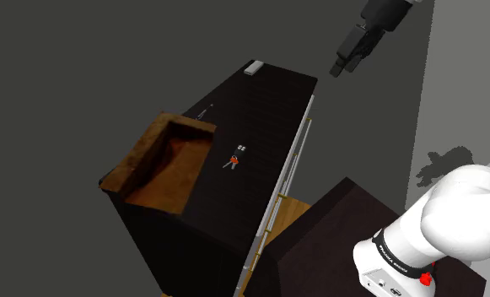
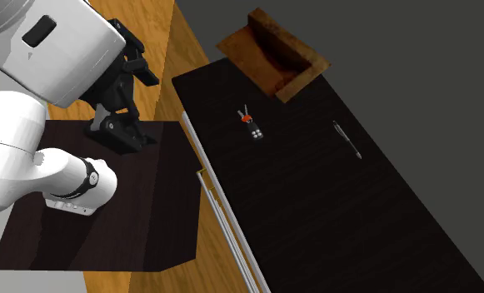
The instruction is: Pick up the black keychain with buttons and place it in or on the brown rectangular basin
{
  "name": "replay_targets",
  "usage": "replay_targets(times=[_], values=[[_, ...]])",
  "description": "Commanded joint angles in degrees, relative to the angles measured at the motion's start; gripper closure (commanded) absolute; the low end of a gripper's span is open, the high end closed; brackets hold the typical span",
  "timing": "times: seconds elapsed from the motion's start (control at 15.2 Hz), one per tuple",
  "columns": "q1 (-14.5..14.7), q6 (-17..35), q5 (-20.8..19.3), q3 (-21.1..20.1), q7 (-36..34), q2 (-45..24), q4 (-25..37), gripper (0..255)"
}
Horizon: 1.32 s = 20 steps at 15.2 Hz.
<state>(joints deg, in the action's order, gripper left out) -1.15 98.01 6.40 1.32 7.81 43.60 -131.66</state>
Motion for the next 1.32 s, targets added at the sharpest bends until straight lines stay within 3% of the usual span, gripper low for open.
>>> replay_targets(times=[0.0,0.59,1.25], values=[[0.0,0.0,0.0,0.0,0.0,0.0,0.0,0],[0.4,12.8,1.0,-7.3,-8.4,-12.7,-3.0,0],[0.2,25.0,-1.8,-14.0,-19.1,-32.2,0.4,0]])
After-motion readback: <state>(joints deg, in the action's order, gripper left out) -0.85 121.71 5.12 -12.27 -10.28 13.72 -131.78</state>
